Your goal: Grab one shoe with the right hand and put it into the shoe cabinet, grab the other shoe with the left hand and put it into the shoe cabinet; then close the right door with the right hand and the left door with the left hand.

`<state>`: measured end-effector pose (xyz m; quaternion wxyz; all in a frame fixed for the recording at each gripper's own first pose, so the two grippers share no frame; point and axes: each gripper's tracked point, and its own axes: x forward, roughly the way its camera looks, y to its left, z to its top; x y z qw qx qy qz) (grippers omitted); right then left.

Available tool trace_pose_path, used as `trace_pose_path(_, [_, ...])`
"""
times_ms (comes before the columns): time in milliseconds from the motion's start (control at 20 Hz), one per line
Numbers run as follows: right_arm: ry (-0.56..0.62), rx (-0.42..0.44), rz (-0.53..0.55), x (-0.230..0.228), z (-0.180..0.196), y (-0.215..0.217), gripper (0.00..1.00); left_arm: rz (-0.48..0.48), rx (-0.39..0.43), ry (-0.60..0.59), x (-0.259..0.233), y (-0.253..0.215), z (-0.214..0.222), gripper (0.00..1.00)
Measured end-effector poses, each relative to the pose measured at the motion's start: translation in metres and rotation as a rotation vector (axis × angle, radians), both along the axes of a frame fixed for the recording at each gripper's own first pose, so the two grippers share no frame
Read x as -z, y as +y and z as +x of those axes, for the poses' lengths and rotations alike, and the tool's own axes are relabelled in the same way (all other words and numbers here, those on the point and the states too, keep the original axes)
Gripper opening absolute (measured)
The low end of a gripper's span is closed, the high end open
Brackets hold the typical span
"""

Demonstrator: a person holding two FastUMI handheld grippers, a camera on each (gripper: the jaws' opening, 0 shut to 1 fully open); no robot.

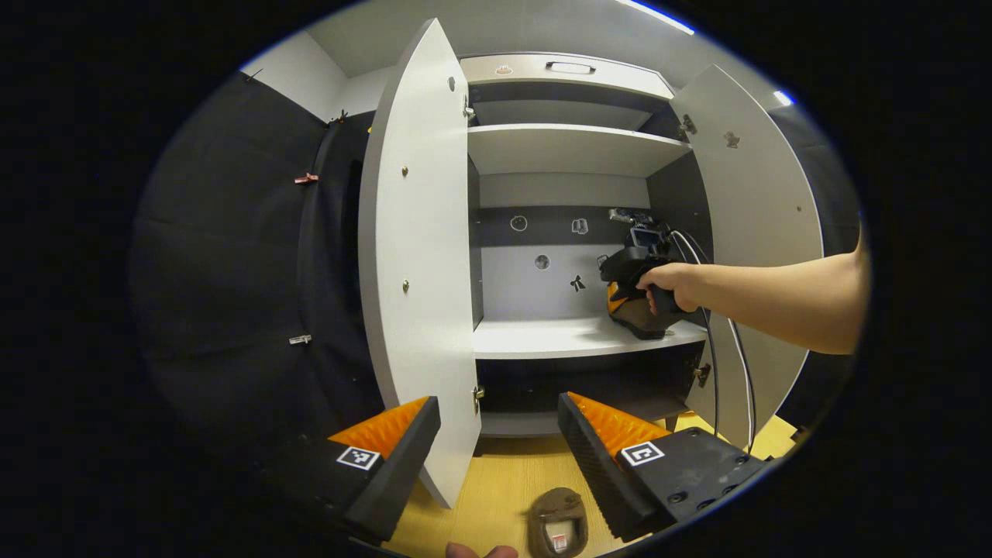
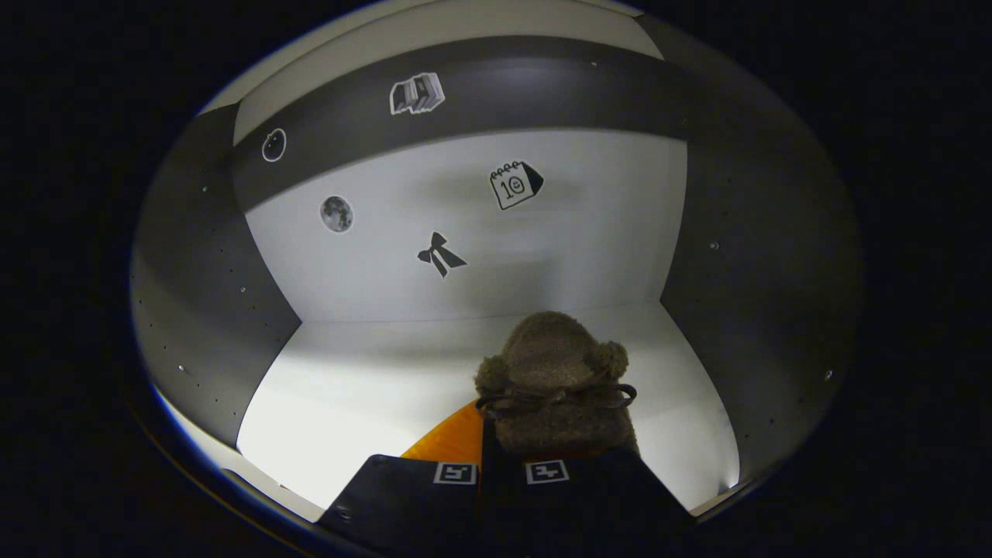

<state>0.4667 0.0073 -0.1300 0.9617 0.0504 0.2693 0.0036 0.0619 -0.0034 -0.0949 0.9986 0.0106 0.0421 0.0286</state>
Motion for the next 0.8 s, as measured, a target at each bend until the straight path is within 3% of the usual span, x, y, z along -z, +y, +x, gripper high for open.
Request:
trace_pose_path(300, [0.009, -0.009, 0.011, -0.003, -0.007, 0.005, 0.19, 0.004, 0.004, -0.013, -0.005, -0.005, 0.001, 0.96])
trace_pose_path(450, [0.019, -0.039, 0.050, -0.011, -0.019, 0.012, 0.45, -0.003, 0.007, -0.017, -0.007, -0.006, 0.001, 0.96])
trace_pose_path(500, [0.014, -0.048, 0.055, -0.015, -0.025, 0.014, 0.48, -0.003, 0.005, -0.018, -0.008, -0.006, 0.001, 0.96])
trace_pose_path(550, [0.013, -0.056, 0.059, -0.019, -0.030, 0.016, 0.61, -0.002, 0.004, -0.020, -0.009, -0.004, 0.001, 0.96])
trace_pose_path(600, [0.007, -0.062, 0.065, -0.022, -0.037, 0.017, 0.63, -0.002, 0.003, -0.022, -0.010, -0.004, 0.000, 0.96])
trace_pose_path(650, [-0.006, -0.065, 0.076, -0.028, -0.044, 0.018, 0.81, -0.002, 0.004, -0.023, -0.009, -0.004, 0.000, 0.96])
trace_pose_path(700, [-0.026, -0.065, 0.079, -0.034, -0.049, 0.016, 0.82, -0.002, 0.007, -0.023, -0.010, -0.004, -0.001, 0.96])
trace_pose_path(750, [-0.039, -0.065, 0.080, -0.039, -0.055, 0.016, 0.98, -0.002, 0.010, -0.020, -0.009, -0.005, -0.003, 0.96])
trace_pose_path(800, [-0.053, -0.061, 0.080, -0.045, -0.062, 0.013, 0.99, -0.003, 0.014, -0.016, -0.008, -0.006, -0.003, 0.96])
